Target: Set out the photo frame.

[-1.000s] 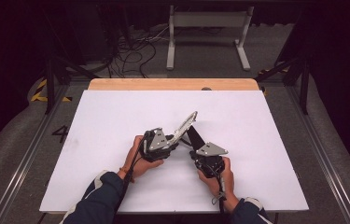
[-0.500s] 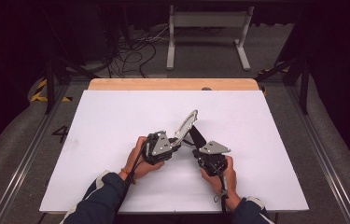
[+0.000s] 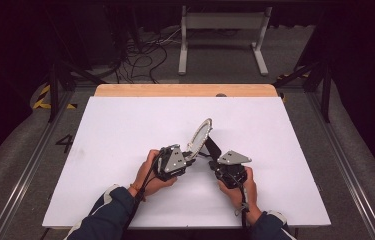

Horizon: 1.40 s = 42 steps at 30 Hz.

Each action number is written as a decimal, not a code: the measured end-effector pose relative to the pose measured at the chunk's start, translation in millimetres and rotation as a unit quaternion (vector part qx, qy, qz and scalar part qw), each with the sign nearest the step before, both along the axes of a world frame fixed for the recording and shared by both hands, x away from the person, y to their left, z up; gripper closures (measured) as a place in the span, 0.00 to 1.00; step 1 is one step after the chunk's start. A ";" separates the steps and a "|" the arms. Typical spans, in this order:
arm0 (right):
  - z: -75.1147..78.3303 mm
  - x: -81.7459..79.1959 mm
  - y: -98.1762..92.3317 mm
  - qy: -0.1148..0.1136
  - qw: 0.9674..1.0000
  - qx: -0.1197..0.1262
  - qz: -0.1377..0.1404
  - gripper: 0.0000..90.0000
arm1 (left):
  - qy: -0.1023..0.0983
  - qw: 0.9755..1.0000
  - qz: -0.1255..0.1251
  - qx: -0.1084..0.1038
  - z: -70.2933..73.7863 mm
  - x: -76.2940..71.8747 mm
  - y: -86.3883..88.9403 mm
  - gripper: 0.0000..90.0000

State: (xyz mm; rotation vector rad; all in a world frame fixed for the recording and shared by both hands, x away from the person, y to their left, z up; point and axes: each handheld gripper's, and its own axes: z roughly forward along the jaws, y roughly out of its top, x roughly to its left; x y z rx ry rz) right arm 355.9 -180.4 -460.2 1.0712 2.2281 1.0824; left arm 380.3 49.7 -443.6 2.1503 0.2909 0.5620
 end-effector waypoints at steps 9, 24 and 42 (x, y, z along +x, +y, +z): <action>0.2 3.1 -5.3 -0.002 1.000 -0.007 -0.002 1.00 | 0.030 0.999 -0.010 -0.025 -1.7 3.3 2.7 0.77; 1.0 14.2 -16.3 -0.002 1.000 -0.004 -0.016 0.97 | 0.048 0.998 -0.032 -0.029 4.6 -0.7 13.9 0.74; 1.0 20.9 -20.3 0.002 1.000 -0.004 -0.014 0.93 | 0.064 0.998 0.025 -0.003 6.6 -13.7 71.0 0.49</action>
